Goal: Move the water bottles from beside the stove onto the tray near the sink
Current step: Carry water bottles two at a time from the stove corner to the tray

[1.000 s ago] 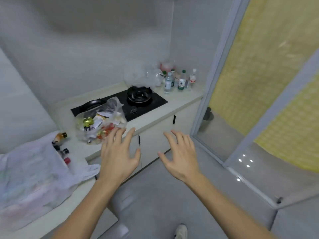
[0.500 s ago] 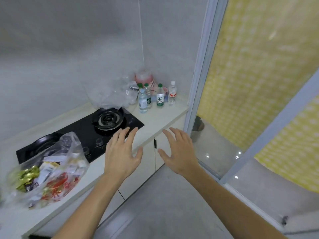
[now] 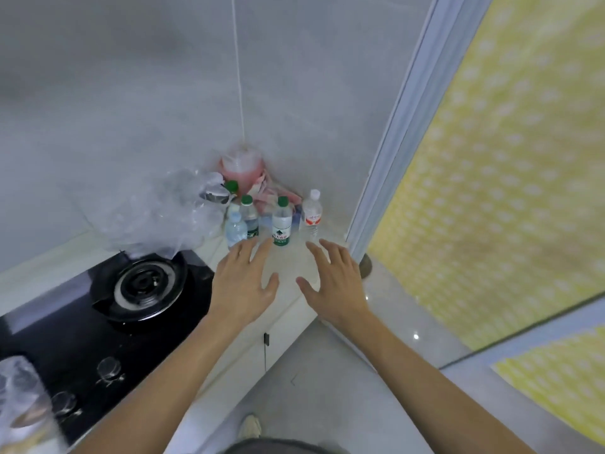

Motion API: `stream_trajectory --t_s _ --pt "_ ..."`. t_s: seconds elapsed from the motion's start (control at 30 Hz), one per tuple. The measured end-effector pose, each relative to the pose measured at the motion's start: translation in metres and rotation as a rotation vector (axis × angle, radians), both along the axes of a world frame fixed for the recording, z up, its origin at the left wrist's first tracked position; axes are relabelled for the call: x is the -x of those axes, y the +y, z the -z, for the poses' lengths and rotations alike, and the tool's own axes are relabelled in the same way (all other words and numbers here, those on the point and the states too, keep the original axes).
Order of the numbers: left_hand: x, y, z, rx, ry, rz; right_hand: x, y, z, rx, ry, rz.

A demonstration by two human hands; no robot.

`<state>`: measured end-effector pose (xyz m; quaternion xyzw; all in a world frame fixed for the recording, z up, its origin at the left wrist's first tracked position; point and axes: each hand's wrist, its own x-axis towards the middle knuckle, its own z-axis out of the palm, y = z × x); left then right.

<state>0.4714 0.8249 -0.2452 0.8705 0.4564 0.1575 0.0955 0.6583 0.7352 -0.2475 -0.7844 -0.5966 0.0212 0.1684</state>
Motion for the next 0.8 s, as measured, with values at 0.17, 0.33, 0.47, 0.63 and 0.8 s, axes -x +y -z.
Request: stream_trajectory --t_s 0.17,0.33,0.47,0.63,0.8 --pt "-0.059 0.084 -0.002 0.050 0.047 0.013 -0.056 0.075 0.003 0.037 -0.001 -0.017" --pt "-0.116 0.150 0.010 0.145 0.078 -0.043 -0.119 0.161 0.016 0.097 0.056 -0.050" --pt "-0.155 0.192 0.033 0.201 0.173 -0.118 -0.165 0.218 0.032 0.133 0.117 -0.097" --pt "-0.184 0.217 0.057 0.297 0.240 -0.206 -0.203 0.265 0.051 0.209 0.165 -0.207" --pt "-0.191 0.223 0.075 0.312 0.127 -0.279 -0.219 0.286 0.080 0.270 0.204 -0.258"
